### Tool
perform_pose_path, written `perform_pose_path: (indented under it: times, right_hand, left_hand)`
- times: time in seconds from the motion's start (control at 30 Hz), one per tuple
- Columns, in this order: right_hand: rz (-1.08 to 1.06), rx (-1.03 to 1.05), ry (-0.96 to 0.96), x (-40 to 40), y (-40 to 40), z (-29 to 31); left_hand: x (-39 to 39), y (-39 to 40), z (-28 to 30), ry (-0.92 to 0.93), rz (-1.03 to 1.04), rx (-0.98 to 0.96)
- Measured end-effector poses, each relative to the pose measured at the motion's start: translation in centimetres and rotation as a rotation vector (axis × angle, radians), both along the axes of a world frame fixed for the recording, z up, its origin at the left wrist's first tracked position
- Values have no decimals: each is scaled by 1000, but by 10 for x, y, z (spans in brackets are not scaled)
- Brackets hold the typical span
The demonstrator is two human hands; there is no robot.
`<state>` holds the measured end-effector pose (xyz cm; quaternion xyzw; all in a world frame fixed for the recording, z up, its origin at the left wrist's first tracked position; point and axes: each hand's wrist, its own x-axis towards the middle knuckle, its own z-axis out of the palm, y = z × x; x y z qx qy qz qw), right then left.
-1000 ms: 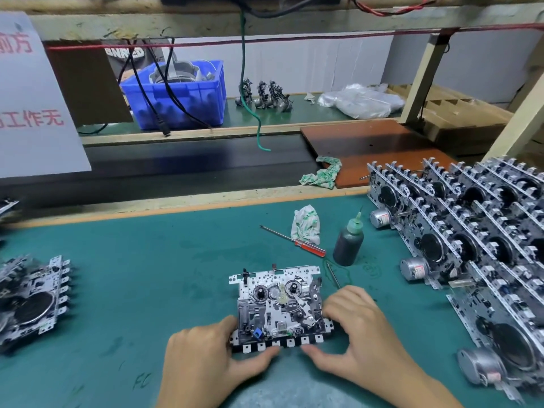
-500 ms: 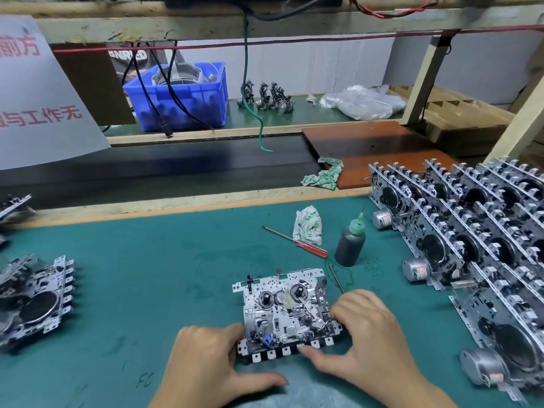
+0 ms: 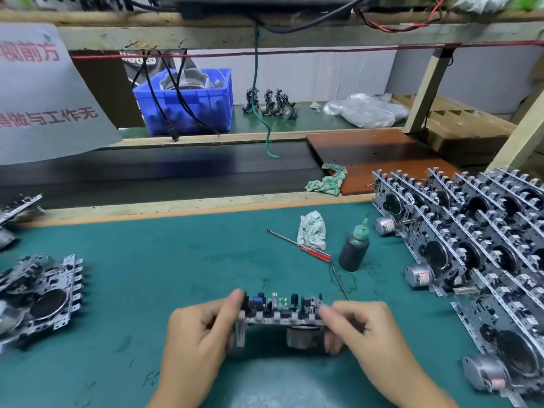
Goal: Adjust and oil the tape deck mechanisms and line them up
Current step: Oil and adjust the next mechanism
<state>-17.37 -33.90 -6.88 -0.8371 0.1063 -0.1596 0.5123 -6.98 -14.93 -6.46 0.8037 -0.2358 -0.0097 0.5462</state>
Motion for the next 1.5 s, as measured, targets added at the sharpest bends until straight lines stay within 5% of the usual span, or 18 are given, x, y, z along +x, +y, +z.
perform_pose_path:
  times: [0.2, 0.37, 0.5, 0.57, 0.7, 0.83, 1.5]
  right_hand:
    - [-14, 250, 168, 8, 4, 7]
    - [-15, 136, 214, 8, 5, 11]
    - [-80, -436, 149, 1, -5, 15]
    - [-48, -579, 63, -2, -13, 22]
    - [94, -370, 119, 6, -16, 18]
    - [163, -231, 19, 12, -12, 13]
    - [80, -36, -29, 11, -1, 9]
  left_hand:
    - [-2, -4, 2, 193, 1, 27]
    - [0, 0, 2, 223, 7, 133]
    - [1, 9, 7, -121, 144, 463]
    - [3, 9, 13, -280, 163, 377]
    - [4, -6, 25, -320, -165, 112]
    - [4, -23, 25, -287, -384, 120]
    - [0, -30, 13, -343, -311, 70]
